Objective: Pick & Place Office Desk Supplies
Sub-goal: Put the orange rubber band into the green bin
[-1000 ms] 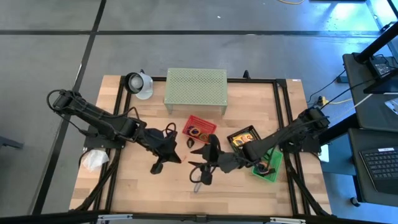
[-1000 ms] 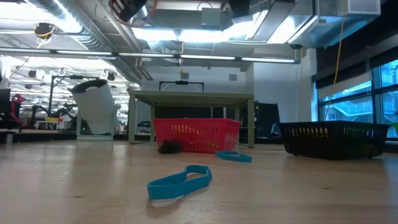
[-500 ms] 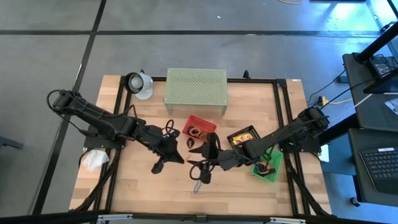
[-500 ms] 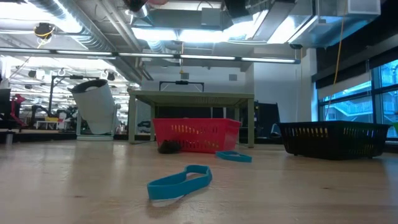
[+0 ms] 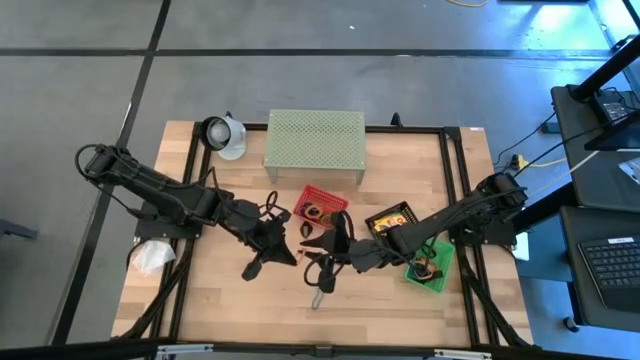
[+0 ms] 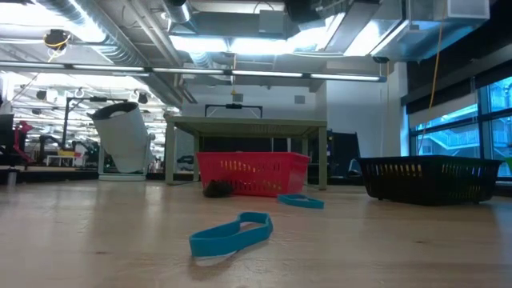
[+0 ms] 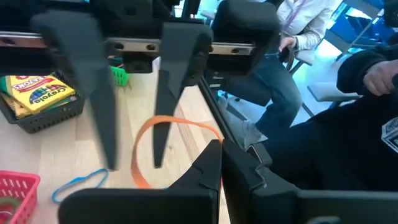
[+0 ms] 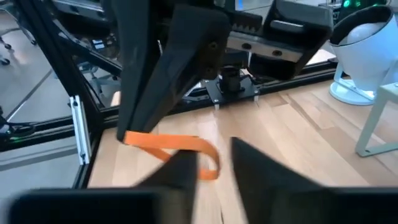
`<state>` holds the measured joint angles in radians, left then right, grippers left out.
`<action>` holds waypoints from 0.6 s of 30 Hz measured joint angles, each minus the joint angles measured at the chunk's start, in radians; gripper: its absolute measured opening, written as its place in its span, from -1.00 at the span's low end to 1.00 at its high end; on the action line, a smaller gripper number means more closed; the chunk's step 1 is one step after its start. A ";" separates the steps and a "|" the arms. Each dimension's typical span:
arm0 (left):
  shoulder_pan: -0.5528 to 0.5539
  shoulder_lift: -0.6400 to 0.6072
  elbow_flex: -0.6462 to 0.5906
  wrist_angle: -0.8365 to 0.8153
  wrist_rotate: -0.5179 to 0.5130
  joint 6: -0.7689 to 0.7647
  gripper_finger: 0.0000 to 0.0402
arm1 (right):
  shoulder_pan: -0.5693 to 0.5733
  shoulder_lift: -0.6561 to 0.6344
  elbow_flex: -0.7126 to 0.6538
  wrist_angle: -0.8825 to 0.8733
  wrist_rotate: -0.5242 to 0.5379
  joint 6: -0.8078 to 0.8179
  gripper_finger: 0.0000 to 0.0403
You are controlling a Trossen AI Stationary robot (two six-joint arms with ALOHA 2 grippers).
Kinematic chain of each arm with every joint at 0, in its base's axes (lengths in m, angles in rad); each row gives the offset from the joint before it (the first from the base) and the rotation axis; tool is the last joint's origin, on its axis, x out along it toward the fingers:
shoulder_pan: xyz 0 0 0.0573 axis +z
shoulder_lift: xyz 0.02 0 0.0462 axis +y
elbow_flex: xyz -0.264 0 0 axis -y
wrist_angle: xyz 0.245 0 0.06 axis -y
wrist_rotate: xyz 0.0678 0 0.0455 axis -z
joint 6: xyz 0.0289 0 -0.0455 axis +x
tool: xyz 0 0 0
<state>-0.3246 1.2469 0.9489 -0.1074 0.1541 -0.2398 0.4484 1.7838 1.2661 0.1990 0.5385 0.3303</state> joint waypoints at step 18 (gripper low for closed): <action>0.014 -0.001 0.000 0.005 -0.005 0.096 -0.81 | 0.000 -0.005 0.000 -0.066 0.000 0.025 -0.99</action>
<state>-0.3103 1.2459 0.9489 -0.1025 0.1487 -0.1438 0.4484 1.7784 1.2657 0.1334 0.5385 0.3553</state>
